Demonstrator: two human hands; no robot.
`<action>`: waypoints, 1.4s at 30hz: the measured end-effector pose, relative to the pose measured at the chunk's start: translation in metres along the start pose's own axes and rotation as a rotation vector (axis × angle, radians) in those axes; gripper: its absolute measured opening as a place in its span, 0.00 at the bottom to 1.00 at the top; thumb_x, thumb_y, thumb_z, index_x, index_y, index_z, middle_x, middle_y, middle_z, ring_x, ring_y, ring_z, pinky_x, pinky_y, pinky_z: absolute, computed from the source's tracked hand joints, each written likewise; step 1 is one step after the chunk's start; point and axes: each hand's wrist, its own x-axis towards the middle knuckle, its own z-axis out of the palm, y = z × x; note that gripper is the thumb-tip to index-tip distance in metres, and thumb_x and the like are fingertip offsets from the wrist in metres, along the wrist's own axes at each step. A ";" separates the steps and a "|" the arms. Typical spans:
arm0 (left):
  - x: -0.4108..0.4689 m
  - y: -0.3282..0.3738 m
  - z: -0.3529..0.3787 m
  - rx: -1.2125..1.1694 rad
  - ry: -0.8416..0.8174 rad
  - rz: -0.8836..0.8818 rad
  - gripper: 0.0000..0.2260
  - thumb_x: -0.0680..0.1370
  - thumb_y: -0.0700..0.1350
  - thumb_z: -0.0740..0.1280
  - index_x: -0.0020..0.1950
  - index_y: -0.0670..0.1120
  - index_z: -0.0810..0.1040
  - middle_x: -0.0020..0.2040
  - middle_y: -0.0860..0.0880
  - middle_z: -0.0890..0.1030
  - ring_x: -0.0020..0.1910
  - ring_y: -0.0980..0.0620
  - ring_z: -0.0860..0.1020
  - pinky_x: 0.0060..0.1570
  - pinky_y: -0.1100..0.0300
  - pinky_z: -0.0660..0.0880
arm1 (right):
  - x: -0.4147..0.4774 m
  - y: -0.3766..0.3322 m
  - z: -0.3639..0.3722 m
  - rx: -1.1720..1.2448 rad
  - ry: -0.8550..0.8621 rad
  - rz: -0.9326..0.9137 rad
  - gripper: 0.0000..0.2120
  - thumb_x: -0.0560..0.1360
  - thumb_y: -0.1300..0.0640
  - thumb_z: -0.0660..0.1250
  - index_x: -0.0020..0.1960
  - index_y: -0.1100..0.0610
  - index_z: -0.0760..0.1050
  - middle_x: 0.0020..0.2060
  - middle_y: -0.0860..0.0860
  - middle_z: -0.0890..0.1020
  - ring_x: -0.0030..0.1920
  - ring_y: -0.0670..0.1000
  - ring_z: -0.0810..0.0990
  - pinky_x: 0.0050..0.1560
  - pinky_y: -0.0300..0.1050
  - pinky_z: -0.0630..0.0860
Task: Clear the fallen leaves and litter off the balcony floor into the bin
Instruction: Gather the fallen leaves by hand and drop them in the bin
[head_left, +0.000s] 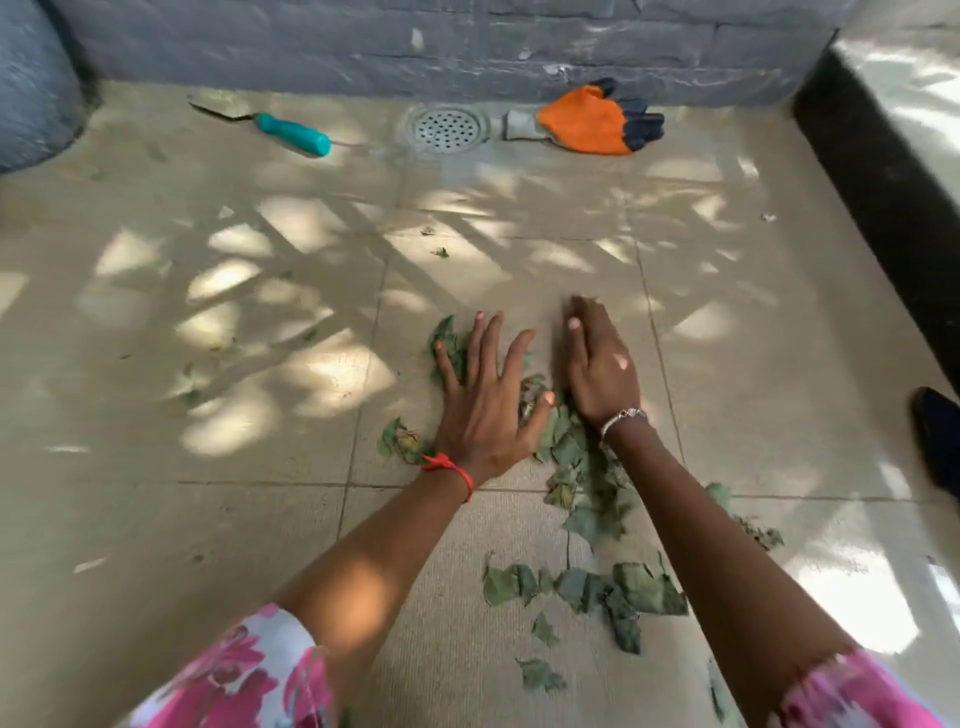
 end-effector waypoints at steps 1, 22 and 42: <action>0.001 0.000 0.000 0.003 -0.007 0.001 0.31 0.73 0.58 0.50 0.74 0.46 0.61 0.77 0.42 0.54 0.77 0.45 0.46 0.69 0.35 0.41 | 0.005 0.000 0.004 -0.126 -0.019 -0.017 0.26 0.79 0.48 0.44 0.72 0.59 0.63 0.71 0.55 0.67 0.72 0.53 0.63 0.72 0.45 0.55; 0.146 -0.100 -0.029 -0.083 -0.263 -0.258 0.29 0.80 0.57 0.57 0.76 0.45 0.54 0.78 0.46 0.47 0.77 0.50 0.45 0.74 0.54 0.43 | 0.015 -0.003 0.011 -0.297 -0.116 -0.022 0.29 0.75 0.47 0.44 0.73 0.53 0.61 0.74 0.46 0.60 0.75 0.44 0.53 0.74 0.44 0.43; 0.003 -0.007 -0.016 -0.882 -0.057 -0.353 0.18 0.79 0.53 0.59 0.68 0.53 0.71 0.68 0.52 0.73 0.66 0.54 0.70 0.66 0.60 0.65 | -0.013 -0.015 -0.007 -0.108 -0.413 -0.074 0.27 0.75 0.47 0.44 0.73 0.48 0.60 0.74 0.48 0.61 0.74 0.43 0.55 0.72 0.39 0.42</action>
